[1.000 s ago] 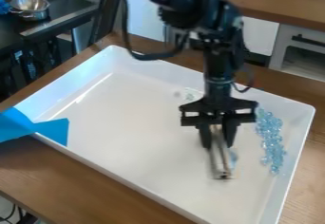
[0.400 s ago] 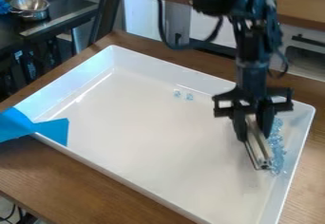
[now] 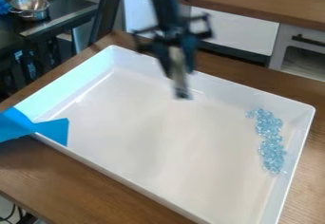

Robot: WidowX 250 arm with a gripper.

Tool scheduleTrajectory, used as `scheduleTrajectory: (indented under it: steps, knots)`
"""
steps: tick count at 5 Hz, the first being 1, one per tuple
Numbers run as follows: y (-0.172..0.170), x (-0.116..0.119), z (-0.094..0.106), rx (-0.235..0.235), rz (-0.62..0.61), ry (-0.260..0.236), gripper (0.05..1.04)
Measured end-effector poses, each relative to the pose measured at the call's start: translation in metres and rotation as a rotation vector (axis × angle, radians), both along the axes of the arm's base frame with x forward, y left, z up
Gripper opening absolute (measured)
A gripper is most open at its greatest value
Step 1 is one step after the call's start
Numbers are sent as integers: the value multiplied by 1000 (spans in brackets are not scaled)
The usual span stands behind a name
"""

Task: Sweep into pile

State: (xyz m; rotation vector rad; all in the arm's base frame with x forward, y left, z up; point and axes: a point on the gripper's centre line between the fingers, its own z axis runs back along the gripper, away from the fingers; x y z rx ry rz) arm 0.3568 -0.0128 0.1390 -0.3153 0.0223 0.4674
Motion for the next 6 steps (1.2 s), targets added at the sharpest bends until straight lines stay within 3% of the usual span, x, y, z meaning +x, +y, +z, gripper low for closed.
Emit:
scheduleTrajectory:
  steps: [1,3,4,5,6]
  knots:
    - [39,-5,-7,49,-112,74,380]
    - [74,18,-71,236,-179,161,380]
    - [63,24,-91,287,-188,176,380]
    - [55,30,-92,317,-221,148,380]
    - [39,30,-96,318,-257,142,380]
